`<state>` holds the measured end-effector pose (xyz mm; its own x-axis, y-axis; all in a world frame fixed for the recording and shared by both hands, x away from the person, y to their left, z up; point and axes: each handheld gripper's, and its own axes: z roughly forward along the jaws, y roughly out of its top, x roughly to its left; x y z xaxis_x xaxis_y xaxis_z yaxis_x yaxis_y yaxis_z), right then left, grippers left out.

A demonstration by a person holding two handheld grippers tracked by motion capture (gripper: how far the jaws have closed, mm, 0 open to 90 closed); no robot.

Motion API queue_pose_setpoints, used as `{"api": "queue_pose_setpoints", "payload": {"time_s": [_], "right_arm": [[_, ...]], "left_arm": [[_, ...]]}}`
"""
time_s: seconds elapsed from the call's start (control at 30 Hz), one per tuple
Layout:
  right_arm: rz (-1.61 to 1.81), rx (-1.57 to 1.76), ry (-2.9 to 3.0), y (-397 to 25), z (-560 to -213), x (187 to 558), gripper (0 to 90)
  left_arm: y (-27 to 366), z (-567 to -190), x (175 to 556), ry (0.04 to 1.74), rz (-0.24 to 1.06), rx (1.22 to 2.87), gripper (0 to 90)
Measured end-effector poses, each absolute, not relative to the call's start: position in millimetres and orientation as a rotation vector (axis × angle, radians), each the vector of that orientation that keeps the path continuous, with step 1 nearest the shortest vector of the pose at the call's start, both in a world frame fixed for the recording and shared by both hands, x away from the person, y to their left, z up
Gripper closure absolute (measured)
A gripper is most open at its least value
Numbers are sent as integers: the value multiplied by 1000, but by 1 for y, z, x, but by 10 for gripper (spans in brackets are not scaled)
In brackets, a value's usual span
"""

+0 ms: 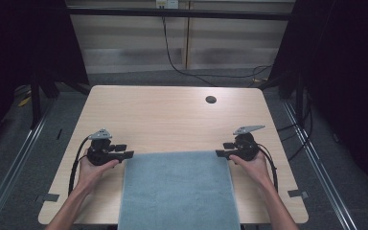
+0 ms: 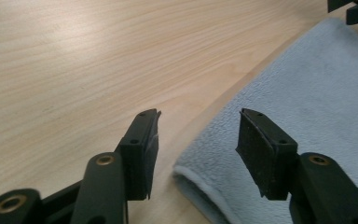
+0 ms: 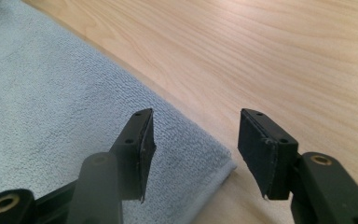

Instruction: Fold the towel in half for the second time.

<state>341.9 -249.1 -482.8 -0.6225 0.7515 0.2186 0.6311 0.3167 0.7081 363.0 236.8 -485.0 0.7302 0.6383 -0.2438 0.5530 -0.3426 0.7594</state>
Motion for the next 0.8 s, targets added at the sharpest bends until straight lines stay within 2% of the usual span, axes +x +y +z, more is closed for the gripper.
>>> {"api": "queue_pose_setpoints", "payload": {"time_s": [0.23, 0.37, 0.4, 0.43, 0.5, 0.53, 0.57, 0.6, 0.67, 0.7, 0.73, 0.8], "right_arm": [[1136, 1268, 2471, -244, -498, 345, 462], [1119, 1274, 2474, -243, -501, 345, 491], [1116, 1274, 2465, -243, -501, 343, 538], [1116, 1274, 2465, -243, -501, 343, 538], [1103, 1235, 2471, -239, -501, 340, 614], [1104, 1229, 2483, -238, -501, 339, 683], [1104, 1229, 2483, -238, -501, 339, 683], [1110, 1228, 2484, -236, -501, 338, 729], [1124, 1235, 2486, -235, -501, 338, 779], [1124, 1235, 2486, -235, -501, 338, 779], [1137, 1243, 2486, -236, -501, 337, 807], [1157, 1260, 2477, -236, -500, 337, 818]], "left_arm": [[228, -495, 363, 877, 74, 2077, 453], [226, -499, 363, 887, 81, 2093, 446], [226, -501, 362, 877, 77, 2093, 485], [226, -501, 362, 877, 77, 2093, 516], [225, -502, 360, 869, 72, 2109, 512], [225, -505, 358, 860, 77, 2114, 527], [225, -505, 358, 860, 77, 2114, 545], [226, -504, 357, 844, 66, 2121, 579], [226, -505, 355, 824, 74, 2128, 704], [226, -506, 353, 814, 75, 2128, 704], [225, -505, 350, 802, 74, 2137, 785], [224, -505, 349, 804, 78, 2136, 811]]}}
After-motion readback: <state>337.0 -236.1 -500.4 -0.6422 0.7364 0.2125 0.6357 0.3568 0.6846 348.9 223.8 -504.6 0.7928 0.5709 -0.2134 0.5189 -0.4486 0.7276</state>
